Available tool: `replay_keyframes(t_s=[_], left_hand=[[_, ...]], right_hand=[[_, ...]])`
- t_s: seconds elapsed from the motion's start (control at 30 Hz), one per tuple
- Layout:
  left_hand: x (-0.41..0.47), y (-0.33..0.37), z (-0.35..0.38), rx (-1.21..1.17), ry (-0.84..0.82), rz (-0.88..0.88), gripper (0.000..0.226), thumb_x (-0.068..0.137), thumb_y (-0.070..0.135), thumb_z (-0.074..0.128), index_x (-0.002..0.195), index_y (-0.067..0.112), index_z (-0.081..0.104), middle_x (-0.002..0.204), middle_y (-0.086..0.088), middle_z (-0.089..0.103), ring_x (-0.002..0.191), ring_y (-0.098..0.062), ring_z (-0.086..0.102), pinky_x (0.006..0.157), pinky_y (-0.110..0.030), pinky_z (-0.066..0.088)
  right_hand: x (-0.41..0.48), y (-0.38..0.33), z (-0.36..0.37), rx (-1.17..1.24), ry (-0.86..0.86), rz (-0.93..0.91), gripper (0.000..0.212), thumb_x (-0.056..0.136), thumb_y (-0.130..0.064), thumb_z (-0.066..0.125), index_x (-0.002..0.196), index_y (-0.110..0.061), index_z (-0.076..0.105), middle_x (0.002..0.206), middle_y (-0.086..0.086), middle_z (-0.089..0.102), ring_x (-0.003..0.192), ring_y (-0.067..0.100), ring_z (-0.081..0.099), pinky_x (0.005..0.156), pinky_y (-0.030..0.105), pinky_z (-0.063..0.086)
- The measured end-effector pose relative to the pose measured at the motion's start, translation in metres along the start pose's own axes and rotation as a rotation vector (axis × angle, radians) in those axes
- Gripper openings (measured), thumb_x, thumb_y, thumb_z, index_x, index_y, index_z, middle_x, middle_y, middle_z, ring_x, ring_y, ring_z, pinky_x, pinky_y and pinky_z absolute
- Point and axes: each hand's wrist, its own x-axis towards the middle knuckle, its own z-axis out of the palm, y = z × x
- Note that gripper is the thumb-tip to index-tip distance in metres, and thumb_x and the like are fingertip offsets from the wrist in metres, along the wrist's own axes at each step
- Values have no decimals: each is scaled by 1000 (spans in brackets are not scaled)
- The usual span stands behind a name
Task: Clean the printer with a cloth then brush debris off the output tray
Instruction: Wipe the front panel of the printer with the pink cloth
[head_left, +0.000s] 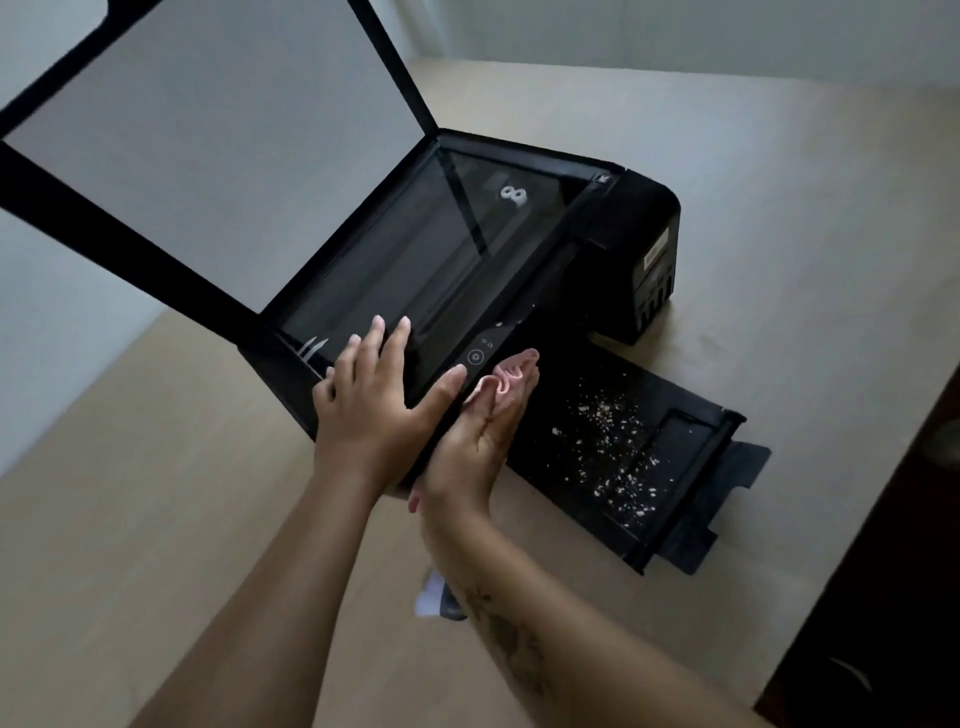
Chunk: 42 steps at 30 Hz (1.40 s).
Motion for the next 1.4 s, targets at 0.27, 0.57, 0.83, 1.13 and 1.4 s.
replay_keyframes(t_s=[0.27, 0.57, 0.83, 1.13, 1.4], left_hand=[[1, -4, 3, -106, 48, 0, 64, 91, 59, 22, 151, 36, 30, 163, 10, 17, 149, -10, 6, 117, -46, 5], [-3, -5, 0, -527, 197, -19, 44, 96, 29, 34, 129, 16, 59, 140, -1, 56, 139, -13, 37, 117, -44, 25], [-7, -6, 1, -551, 295, -47, 31, 99, 20, 39, 119, 14, 62, 120, 2, 63, 118, -10, 52, 102, -29, 40], [-41, 5, -9, -345, 341, -173, 41, 90, 27, 47, 129, 21, 58, 129, 4, 60, 127, -21, 47, 106, -40, 34], [-144, 59, -20, -621, 262, -265, 57, 81, 37, 68, 135, 38, 51, 135, 20, 54, 126, 6, 40, 107, -32, 32]], right_hand=[[-9, 3, -3, 14, -55, 26, 52, 92, -67, 28, 139, -68, 5, 161, -27, 5, 149, 1, 13, 121, 49, 20], [86, -57, -71, -608, -301, -581, 36, 103, -11, 43, 138, -16, 50, 155, 2, 39, 150, 23, 20, 121, 53, 19], [102, -76, -84, -1111, -865, -1201, 35, 97, -14, 53, 132, -19, 57, 148, -4, 48, 149, 27, 24, 123, 48, 15], [94, -146, -73, -785, -1206, -440, 23, 100, -20, 50, 107, -41, 56, 125, -16, 59, 129, 7, 46, 113, 48, 34], [69, -184, -67, -827, -1618, 139, 19, 101, -27, 52, 100, -30, 71, 103, -4, 72, 92, 7, 67, 84, 25, 53]])
